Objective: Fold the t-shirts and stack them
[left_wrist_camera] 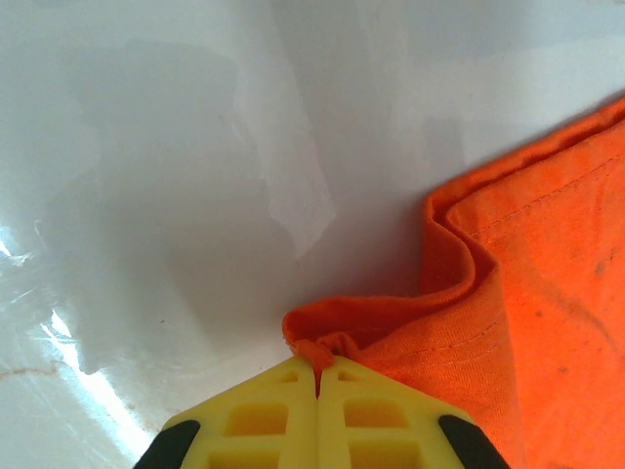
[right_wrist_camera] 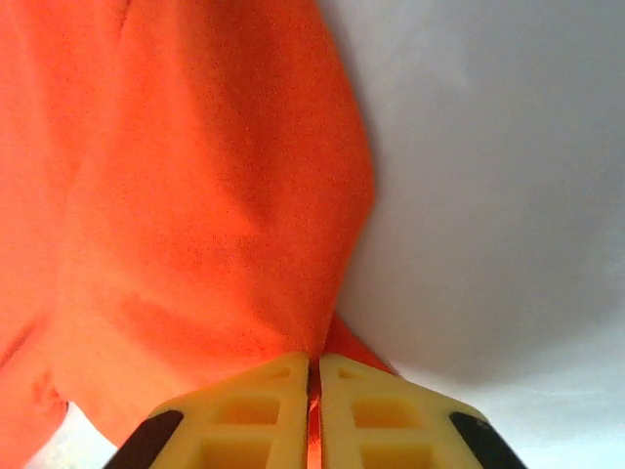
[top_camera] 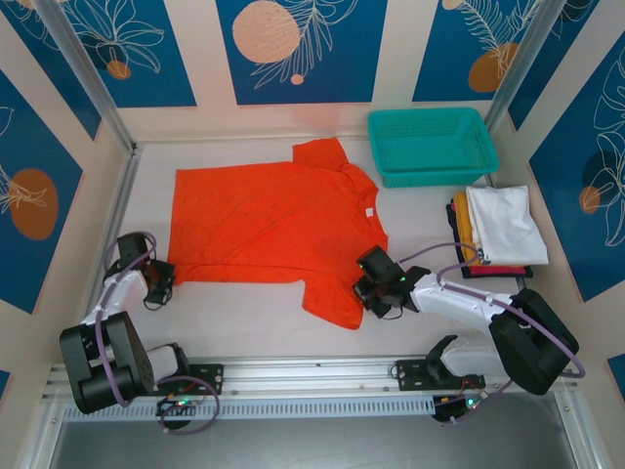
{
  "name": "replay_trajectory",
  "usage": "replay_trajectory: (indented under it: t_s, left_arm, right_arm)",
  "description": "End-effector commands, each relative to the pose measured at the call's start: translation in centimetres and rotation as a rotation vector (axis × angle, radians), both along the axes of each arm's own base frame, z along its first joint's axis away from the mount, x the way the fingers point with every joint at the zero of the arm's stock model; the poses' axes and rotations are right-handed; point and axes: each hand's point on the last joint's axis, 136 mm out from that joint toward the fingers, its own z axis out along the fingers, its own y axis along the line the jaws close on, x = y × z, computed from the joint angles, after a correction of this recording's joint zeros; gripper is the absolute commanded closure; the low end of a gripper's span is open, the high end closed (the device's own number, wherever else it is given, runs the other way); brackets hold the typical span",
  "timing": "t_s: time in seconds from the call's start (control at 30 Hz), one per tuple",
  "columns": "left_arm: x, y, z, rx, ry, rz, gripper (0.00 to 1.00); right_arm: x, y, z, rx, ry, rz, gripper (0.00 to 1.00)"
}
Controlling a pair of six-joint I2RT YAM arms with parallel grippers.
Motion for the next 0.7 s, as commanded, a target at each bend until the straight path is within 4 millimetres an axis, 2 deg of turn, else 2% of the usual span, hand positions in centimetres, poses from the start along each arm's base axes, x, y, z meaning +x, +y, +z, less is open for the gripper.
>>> replay_trajectory:
  t_s: [0.0, 0.27, 0.3, 0.4, 0.43, 0.67]
  left_arm:
    - [-0.1, 0.2, -0.2, 0.0, 0.001, -0.002, 1.0]
    - [-0.2, 0.3, 0.2, 0.007, -0.006, 0.0, 1.0]
    - [-0.2, 0.3, 0.2, 0.008, -0.006, 0.001, 1.0]
    - [-0.2, 0.2, 0.2, 0.005, -0.005, 0.0, 1.0]
    - [-0.2, 0.2, 0.1, 0.003, -0.004, 0.0, 1.0]
    - [-0.1, 0.2, 0.1, -0.001, -0.007, -0.002, 1.0]
  right_arm:
    - [0.0, -0.6, -0.5, -0.015, 0.003, -0.015, 0.99]
    - [0.6, -1.0, 0.8, -0.005, -0.057, -0.012, 1.0]
    - [0.6, -1.2, 0.8, -0.01, -0.061, -0.018, 0.98]
    - [0.3, -1.7, 0.5, -0.01, -0.05, -0.034, 0.71]
    - [0.3, -1.7, 0.3, -0.008, -0.047, -0.039, 0.68]
    - [1.1, -1.7, -0.1, 0.01, -0.064, -0.046, 0.66]
